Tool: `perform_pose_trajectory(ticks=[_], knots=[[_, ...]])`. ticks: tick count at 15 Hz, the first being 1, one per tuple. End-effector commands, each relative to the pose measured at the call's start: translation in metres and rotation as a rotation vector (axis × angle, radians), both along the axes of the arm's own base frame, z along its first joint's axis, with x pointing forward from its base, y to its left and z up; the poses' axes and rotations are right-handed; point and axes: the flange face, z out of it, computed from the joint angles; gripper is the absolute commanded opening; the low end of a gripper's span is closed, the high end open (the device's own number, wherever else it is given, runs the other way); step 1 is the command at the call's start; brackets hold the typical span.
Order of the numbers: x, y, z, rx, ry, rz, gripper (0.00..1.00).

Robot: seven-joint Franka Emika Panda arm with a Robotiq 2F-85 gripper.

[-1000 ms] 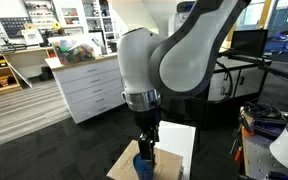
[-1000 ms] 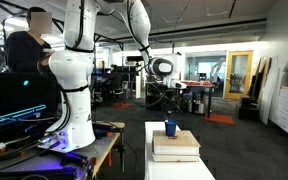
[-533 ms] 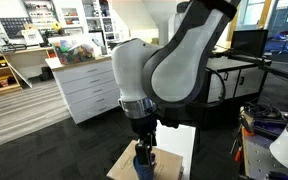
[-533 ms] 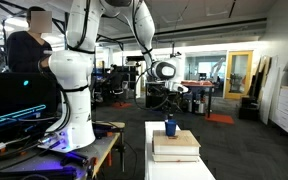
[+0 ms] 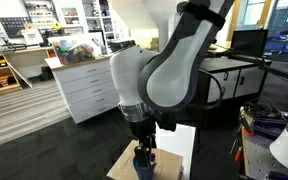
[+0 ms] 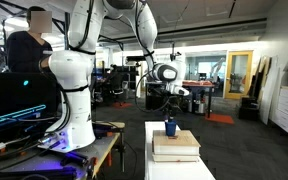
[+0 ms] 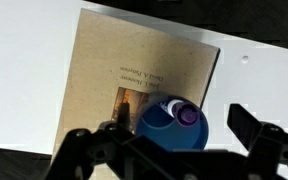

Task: Take the marker out of the cup and put it on the book

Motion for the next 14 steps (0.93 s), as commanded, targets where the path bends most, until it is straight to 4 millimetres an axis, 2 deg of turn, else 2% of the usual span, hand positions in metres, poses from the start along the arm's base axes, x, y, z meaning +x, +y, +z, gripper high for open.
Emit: perform_pose_trajectory(ticks=[1, 3, 4, 5, 14], knots=[[0.0055, -0.0020, -0.0011, -0.007, -0.006, 0.000, 1.00], [0.0062, -0.0040, 0.0003, -0.008, -0.005, -0.007, 1.00], [0.0071, -0.0051, 0.0011, -0.006, -0.005, -0.011, 0.75], [0.0077, -0.0061, 0.0011, -0.006, -0.006, -0.014, 0.74], [0.0110, -0.0089, 0.0011, -0.006, -0.004, -0.022, 0.16]])
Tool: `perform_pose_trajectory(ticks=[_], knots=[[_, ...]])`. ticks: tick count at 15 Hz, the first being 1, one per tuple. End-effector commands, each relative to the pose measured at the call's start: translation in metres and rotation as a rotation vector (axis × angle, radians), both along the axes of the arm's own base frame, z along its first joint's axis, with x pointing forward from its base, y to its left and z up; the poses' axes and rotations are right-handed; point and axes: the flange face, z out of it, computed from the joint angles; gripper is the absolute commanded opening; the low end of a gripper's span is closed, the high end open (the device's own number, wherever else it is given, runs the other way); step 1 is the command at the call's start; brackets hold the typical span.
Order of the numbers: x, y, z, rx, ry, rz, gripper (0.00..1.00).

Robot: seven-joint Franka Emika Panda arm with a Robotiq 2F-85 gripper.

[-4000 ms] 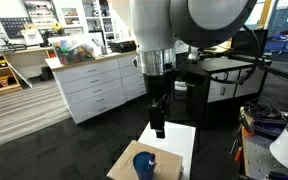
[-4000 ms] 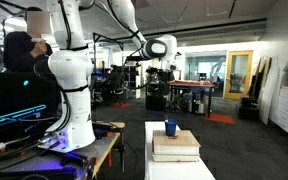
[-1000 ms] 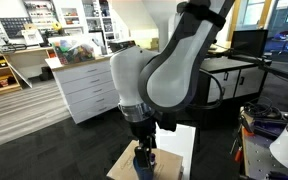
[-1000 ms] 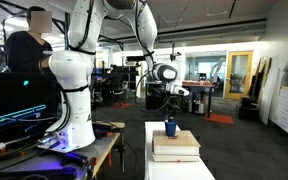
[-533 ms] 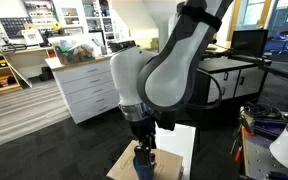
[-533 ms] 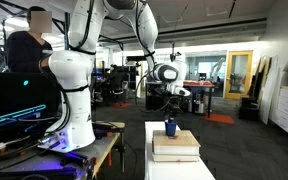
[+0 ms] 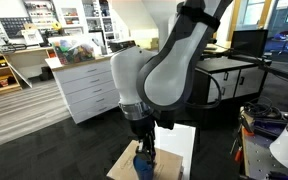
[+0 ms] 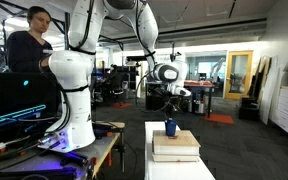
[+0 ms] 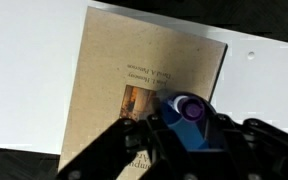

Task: Take the marker out of the cup and put it on the book

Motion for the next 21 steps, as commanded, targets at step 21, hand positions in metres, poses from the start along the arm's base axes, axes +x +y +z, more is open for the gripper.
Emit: perform_pose_trajectory(ticks=[21], knots=[[0.022, -0.005, 0.056, -0.078, 0.014, -0.015, 0.05]])
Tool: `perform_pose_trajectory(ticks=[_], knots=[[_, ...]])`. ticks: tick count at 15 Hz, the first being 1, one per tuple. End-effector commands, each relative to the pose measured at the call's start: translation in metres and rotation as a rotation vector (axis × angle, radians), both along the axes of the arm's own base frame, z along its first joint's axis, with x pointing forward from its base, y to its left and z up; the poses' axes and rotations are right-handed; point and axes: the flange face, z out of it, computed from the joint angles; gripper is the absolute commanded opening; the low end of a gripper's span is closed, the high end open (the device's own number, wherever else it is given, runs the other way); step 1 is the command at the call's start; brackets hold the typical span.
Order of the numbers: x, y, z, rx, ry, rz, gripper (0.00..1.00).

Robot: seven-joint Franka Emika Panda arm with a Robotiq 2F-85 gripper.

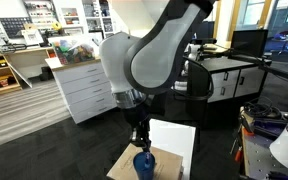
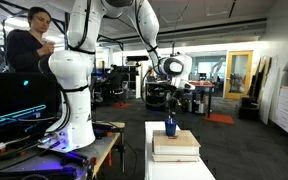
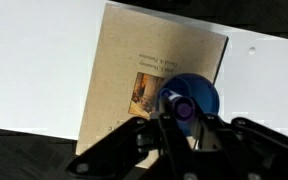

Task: Take the marker out of the cup and put it on the book

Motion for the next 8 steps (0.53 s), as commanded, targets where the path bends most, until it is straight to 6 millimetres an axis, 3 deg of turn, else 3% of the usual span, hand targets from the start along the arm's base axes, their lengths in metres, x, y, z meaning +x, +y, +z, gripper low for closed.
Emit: perform_pose_trajectory(ticks=[1, 8], knots=[[0.002, -0.004, 0.029, -0.042, -0.009, -0.025, 0.05], [0.013, -0.006, 0.063, -0.057, -0.037, -0.043, 0.05]])
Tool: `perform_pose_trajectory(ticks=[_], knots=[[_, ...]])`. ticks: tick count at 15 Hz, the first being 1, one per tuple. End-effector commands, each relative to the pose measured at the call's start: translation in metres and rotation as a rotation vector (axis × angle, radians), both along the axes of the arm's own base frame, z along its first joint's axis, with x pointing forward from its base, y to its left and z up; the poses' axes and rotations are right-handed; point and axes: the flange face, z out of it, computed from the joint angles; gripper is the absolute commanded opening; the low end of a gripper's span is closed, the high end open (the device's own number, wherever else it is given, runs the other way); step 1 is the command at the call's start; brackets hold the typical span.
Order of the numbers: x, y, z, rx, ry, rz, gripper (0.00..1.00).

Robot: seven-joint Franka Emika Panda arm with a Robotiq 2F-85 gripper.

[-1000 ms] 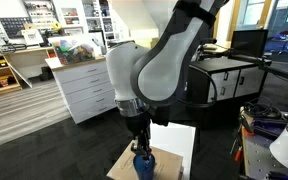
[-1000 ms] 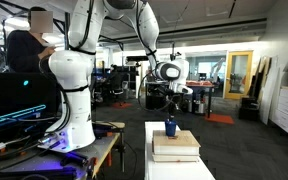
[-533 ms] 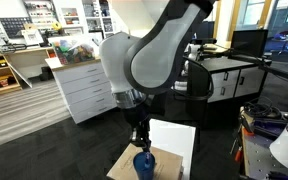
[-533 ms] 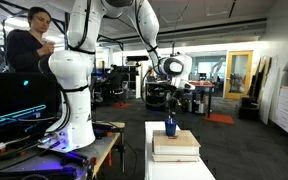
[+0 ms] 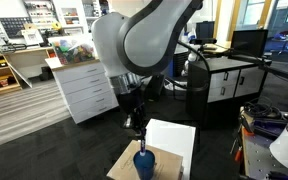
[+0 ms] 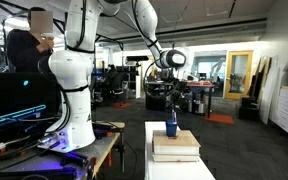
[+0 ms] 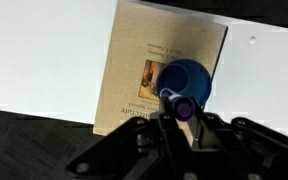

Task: Take the marker out of the cup and put it on the book

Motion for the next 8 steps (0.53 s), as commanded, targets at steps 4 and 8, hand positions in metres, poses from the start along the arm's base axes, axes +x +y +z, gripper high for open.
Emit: perform_pose_trajectory(ticks=[4, 8], knots=[[0.004, -0.005, 0.041, -0.031, -0.031, -0.034, 0.05], [0.005, -0.010, 0.055, -0.042, -0.061, -0.048, 0.06]])
